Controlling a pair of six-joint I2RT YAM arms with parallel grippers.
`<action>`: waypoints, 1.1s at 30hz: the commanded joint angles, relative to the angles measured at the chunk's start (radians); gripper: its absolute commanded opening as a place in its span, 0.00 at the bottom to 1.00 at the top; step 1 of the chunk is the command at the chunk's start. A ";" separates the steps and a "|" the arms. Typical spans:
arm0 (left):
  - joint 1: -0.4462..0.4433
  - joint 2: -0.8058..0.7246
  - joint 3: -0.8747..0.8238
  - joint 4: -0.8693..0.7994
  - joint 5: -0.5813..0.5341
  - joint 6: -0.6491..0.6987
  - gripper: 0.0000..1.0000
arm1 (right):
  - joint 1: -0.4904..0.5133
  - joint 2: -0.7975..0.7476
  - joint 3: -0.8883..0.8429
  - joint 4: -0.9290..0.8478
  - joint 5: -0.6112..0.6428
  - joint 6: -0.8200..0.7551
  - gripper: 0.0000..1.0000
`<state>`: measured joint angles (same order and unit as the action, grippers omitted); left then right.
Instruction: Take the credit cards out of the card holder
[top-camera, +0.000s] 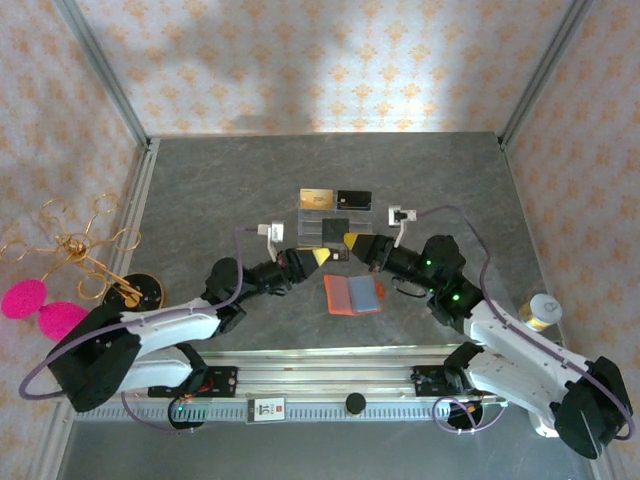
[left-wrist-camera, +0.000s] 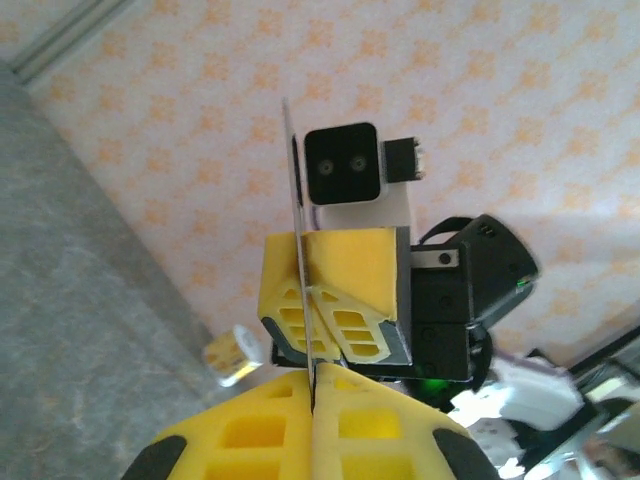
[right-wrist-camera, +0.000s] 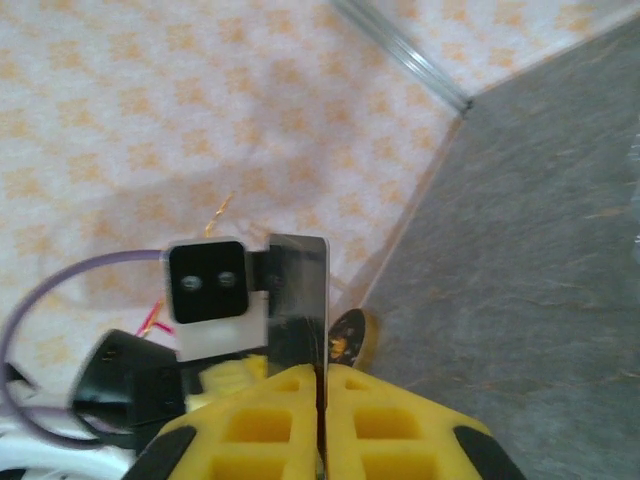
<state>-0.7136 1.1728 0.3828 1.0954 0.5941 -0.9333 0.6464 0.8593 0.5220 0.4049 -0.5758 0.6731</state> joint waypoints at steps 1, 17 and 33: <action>-0.009 -0.100 0.125 -0.338 -0.046 0.266 0.00 | -0.006 -0.101 0.043 -0.239 0.180 -0.099 0.09; 0.052 0.243 0.928 -1.390 -0.246 1.343 0.00 | -0.048 -0.324 0.007 -0.643 0.347 -0.139 0.09; 0.165 0.819 1.615 -1.903 -0.112 1.780 0.00 | -0.057 -0.213 0.004 -0.676 0.425 -0.146 0.09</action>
<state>-0.5453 1.9362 1.9446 -0.6518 0.4385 0.7288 0.5980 0.6357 0.5293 -0.2638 -0.1951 0.5442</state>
